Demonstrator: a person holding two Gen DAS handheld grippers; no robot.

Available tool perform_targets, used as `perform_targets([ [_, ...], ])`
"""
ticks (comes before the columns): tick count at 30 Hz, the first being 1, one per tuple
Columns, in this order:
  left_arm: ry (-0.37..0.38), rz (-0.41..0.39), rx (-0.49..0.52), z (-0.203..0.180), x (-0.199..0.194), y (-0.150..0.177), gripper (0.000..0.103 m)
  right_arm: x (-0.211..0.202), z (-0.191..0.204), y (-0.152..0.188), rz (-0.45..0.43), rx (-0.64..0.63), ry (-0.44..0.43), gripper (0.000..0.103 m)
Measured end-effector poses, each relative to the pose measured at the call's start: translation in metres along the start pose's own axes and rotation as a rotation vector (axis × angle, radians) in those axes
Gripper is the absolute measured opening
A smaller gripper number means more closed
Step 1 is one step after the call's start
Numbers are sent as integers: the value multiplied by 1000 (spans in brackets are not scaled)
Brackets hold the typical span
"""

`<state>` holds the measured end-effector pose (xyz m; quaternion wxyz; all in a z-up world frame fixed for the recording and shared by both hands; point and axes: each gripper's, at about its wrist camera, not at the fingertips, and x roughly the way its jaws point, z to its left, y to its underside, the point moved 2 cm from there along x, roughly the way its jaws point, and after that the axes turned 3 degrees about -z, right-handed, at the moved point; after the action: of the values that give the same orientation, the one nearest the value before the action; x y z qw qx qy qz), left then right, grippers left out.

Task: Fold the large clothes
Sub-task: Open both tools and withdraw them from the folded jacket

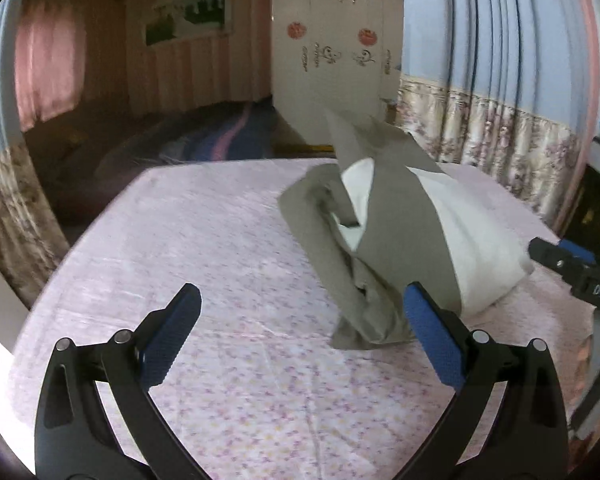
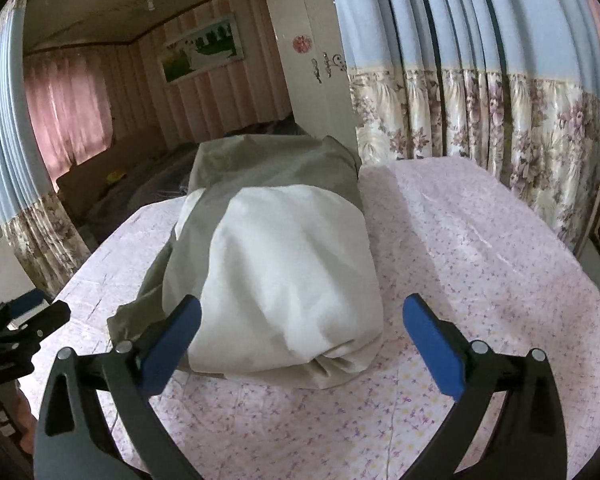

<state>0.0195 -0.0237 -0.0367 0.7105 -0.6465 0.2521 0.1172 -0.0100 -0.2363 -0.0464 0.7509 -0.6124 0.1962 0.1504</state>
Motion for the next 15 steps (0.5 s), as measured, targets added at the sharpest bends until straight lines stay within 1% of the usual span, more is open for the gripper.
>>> perform_targets([
  [4, -68, -19, 32, 1, -8, -3, 100, -14, 13, -3, -35, -59, 35, 101],
  [7, -88, -52, 46, -1, -17, -5, 100, -25, 21, -5, -59, -86, 71, 101],
  [10, -106, -92, 25, 0, -29, -7, 100, -36, 25, -8, -76, -78, 71, 101],
  [13, -90, -124, 1, 3, -41, -11, 100, -47, 31, -11, -97, -88, 87, 101],
  [15, -115, -148, -17, 7, -49, -14, 100, -53, 36, -14, -108, -100, 93, 101],
])
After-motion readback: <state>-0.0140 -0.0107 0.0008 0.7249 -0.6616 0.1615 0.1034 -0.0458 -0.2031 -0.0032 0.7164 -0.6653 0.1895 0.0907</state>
